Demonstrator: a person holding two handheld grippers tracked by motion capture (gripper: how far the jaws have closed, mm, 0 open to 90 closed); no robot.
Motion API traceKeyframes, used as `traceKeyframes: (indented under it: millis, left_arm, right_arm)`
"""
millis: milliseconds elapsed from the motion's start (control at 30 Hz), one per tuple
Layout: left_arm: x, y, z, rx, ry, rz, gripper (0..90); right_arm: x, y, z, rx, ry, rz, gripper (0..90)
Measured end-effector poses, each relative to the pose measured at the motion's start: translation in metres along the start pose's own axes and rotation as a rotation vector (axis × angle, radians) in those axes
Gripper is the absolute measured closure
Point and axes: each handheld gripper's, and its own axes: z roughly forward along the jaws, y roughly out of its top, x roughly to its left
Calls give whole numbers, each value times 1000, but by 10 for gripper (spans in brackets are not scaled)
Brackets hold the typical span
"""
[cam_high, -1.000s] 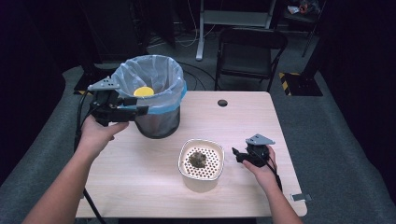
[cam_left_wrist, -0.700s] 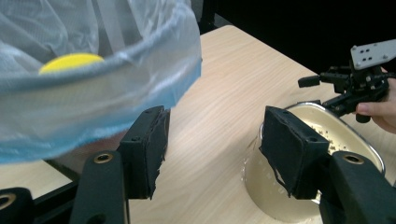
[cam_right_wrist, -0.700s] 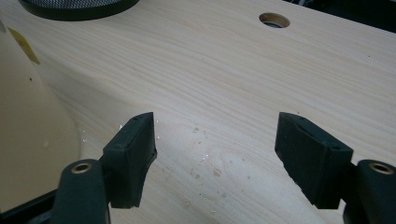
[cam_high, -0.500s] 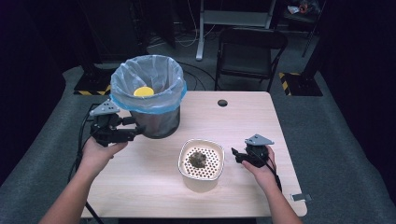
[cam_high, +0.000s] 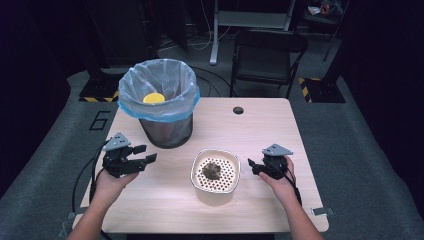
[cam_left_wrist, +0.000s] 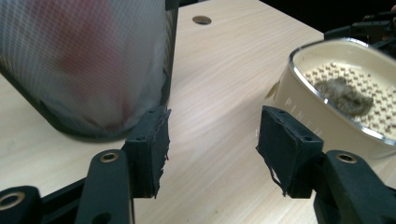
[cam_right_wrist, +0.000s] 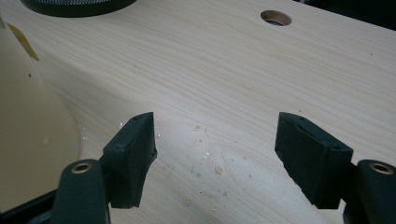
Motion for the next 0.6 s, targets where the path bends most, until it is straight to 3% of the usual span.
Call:
traceKeyframes:
  millis: [233,367,600]
  left_arm:
    - [6,-34,8,32,14,-40,433]
    - [11,-51,11,29,25,-89,434]
    - [21,-70,18,72,67,-106,433]
  right_arm:
    - [0,0,-1,1,-2,-5,285]
    - [0,0,0,-1,-4,0,285]
    - [0,-1,1,-1,-4,0,285]
